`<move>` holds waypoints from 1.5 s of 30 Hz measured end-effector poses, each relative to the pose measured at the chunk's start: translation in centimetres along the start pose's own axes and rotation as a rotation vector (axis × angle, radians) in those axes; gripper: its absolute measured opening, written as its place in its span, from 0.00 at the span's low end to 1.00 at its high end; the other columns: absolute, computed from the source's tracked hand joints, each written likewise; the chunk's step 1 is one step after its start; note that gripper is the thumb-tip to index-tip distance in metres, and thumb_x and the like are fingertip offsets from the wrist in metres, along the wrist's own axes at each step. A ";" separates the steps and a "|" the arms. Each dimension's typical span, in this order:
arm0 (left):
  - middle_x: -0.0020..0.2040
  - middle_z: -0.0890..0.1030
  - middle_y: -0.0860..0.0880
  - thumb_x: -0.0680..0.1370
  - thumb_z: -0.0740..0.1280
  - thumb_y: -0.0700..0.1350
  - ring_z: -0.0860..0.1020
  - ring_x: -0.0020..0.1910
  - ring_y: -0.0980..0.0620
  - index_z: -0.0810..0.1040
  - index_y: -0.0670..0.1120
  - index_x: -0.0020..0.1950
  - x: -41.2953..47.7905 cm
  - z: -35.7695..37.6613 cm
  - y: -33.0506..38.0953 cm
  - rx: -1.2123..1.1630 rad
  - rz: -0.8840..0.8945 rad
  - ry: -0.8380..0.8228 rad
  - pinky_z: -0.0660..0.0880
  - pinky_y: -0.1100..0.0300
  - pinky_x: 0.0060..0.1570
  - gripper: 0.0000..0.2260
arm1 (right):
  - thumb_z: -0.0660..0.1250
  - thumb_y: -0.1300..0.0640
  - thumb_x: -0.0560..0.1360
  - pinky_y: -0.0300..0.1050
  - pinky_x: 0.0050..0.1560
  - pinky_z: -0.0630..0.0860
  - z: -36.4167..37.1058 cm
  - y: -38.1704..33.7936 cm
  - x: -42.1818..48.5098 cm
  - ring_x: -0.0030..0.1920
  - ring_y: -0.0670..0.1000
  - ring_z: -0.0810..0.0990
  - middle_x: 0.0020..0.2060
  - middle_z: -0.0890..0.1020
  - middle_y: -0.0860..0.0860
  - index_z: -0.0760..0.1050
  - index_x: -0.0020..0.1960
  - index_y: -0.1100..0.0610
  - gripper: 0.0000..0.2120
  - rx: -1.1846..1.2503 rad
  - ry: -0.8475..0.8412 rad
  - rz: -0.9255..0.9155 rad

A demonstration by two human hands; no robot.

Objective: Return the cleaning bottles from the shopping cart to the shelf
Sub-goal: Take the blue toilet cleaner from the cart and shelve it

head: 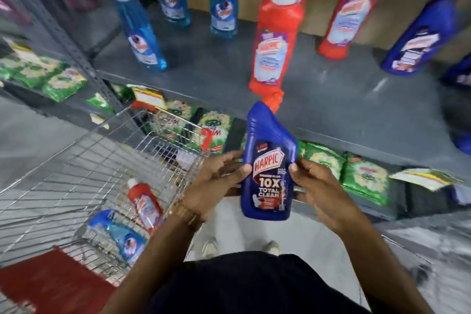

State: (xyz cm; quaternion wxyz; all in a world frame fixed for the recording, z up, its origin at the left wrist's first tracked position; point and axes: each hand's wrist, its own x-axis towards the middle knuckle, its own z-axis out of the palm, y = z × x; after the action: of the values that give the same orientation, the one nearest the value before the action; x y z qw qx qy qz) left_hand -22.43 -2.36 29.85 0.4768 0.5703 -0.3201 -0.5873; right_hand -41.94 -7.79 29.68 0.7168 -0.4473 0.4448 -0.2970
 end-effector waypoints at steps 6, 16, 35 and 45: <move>0.43 0.86 0.52 0.76 0.66 0.37 0.83 0.41 0.54 0.78 0.45 0.57 2.0 5.3 0.8 0.072 0.068 -0.112 0.82 0.56 0.41 0.10 | 0.59 0.59 0.78 0.40 0.39 0.80 -4.7 -0.2 -1.7 0.43 0.45 0.83 0.42 0.85 0.46 0.77 0.55 0.57 0.09 0.001 0.133 -0.118; 0.50 0.81 0.40 0.71 0.69 0.40 0.79 0.49 0.50 0.72 0.44 0.55 11.0 18.8 3.5 0.220 0.415 -0.356 0.76 0.53 0.52 0.14 | 0.58 0.67 0.77 0.41 0.45 0.80 -17.1 -4.8 0.1 0.47 0.45 0.81 0.47 0.84 0.47 0.72 0.62 0.62 0.14 -0.130 0.380 -0.470; 0.60 0.80 0.40 0.75 0.68 0.39 0.79 0.59 0.47 0.69 0.39 0.66 19.0 27.9 1.9 0.265 0.460 -0.328 0.78 0.54 0.58 0.20 | 0.59 0.63 0.79 0.43 0.59 0.75 -24.8 -5.7 3.0 0.59 0.44 0.78 0.63 0.76 0.56 0.62 0.71 0.61 0.21 -0.161 0.671 -0.535; 0.52 0.84 0.49 0.77 0.66 0.43 0.82 0.52 0.58 0.76 0.46 0.59 11.0 14.7 -0.5 0.298 0.557 0.064 0.77 0.65 0.50 0.11 | 0.57 0.52 0.80 0.32 0.55 0.71 -8.5 0.6 1.1 0.56 0.39 0.78 0.57 0.80 0.38 0.70 0.68 0.53 0.18 -0.388 0.775 -0.586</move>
State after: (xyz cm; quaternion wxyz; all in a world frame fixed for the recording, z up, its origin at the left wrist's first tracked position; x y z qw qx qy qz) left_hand -35.75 -14.79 27.50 0.5403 0.5424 -0.5314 -0.3626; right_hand -49.14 -11.68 26.97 0.2903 -0.5347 0.5805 -0.5412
